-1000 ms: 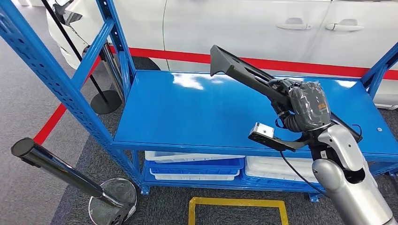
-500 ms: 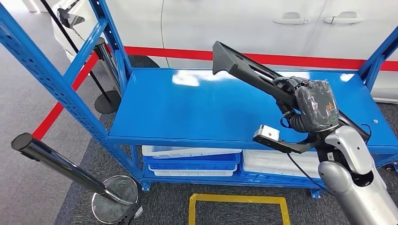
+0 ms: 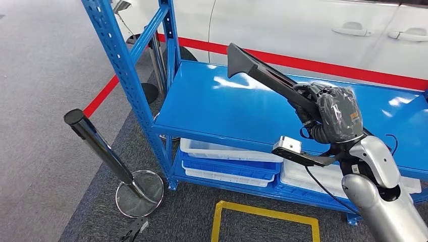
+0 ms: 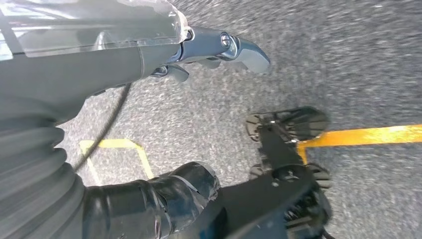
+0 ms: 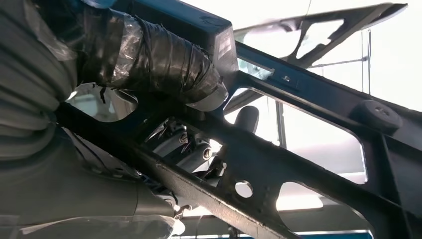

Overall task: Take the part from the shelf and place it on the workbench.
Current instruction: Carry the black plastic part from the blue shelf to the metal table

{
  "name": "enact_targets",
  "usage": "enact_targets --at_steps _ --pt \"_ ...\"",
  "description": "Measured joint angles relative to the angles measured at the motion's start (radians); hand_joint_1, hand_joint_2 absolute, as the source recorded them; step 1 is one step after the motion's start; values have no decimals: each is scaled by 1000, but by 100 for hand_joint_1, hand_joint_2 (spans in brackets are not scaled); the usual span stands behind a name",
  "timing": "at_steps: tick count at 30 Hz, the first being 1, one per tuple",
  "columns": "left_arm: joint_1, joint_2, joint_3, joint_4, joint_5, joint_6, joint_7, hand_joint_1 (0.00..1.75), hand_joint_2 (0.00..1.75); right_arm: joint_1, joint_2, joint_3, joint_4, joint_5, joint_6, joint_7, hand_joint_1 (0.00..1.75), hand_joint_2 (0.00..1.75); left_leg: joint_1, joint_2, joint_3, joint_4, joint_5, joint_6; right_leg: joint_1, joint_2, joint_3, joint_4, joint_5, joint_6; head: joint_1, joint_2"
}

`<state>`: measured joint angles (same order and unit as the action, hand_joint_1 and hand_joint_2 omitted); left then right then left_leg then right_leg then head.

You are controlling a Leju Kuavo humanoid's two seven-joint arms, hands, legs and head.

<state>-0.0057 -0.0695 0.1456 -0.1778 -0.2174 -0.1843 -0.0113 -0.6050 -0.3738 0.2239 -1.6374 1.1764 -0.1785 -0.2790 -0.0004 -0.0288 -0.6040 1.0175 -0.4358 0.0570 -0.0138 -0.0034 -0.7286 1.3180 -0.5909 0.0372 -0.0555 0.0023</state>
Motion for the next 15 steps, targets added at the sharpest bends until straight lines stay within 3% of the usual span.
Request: enact_targets --at_steps 1,2,4,5,6,7,8,9,10,11,13,14,15 --pt "0 0 0 0 -1 0 0 0 175 0 0 0 0 -1 0 0 175 175 -1 -12 -13 4 8 -1 1 2 24 -16 15 -4 0 0" --pt "1 0 0 0 -1 0 1 0 175 0 0 0 0 -2 0 -1 175 175 -3 -24 -25 7 15 -2 2 10 66 -69 40 -10 0 0" --pt "0 -3 0 0 -1 -2 2 0 175 -1 -1 0 0 -6 -1 -3 175 175 -3 -46 -43 11 31 -8 3 56 159 -212 69 -27 -2 0" --pt "-1 -4 0 0 -2 -2 2 0 175 -1 -2 0 -1 -9 -1 -3 175 175 0 -56 -49 11 39 -13 5 75 188 -262 74 -32 -2 0" --pt "-1 -5 0 0 -2 -2 3 0 175 -1 -4 0 -1 -11 -2 -3 175 175 3 -67 -54 8 48 -20 7 86 201 -288 74 -35 -1 0" --pt "-1 -5 0 0 -4 -2 3 0 175 -1 -6 -1 -2 -14 -2 -3 175 175 6 -80 -58 4 58 -28 10 79 203 -296 80 -35 0 0" --pt "2 -4 0 0 -5 -2 4 0 175 -1 -7 -1 -2 -15 -2 -3 175 175 7 -92 -61 0 66 -36 7 64 201 -303 89 -38 3 0" --pt "4 -3 0 0 -7 -2 5 0 175 0 -8 -1 -2 -16 -3 -4 175 175 5 -90 -67 2 64 -41 4 48 199 -313 99 -43 4 0" --pt "6 -2 0 0 -9 -2 6 0 175 3 -8 -1 -3 -16 -4 -4 175 175 2 -75 -77 15 46 -46 0 32 196 -323 112 -50 1 0" --pt "6 -2 0 0 -10 -2 7 0 175 6 -7 -1 -4 -16 -4 -5 175 175 0 -48 -91 49 10 -51 -5 16 190 -332 124 -56 -2 0" --pt "3 -2 0 0 -12 -1 6 0 175 11 -8 -1 -6 -16 -6 -5 175 175 9 5 -126 165 -82 -63 -4 -14 171 -332 142 -59 -9 0" --pt "2 -1 0 0 -12 -1 6 0 175 14 -8 -1 -6 -16 -6 -5 175 175 15 17 -139 225 -109 -71 -5 -29 158 -328 149 -56 -9 0" --pt "1 -1 0 0 -13 -1 6 0 175 17 -8 -1 -6 -16 -6 -5 175 175 21 22 -139 262 -113 -79 -6 -44 145 -322 154 -53 -9 0"
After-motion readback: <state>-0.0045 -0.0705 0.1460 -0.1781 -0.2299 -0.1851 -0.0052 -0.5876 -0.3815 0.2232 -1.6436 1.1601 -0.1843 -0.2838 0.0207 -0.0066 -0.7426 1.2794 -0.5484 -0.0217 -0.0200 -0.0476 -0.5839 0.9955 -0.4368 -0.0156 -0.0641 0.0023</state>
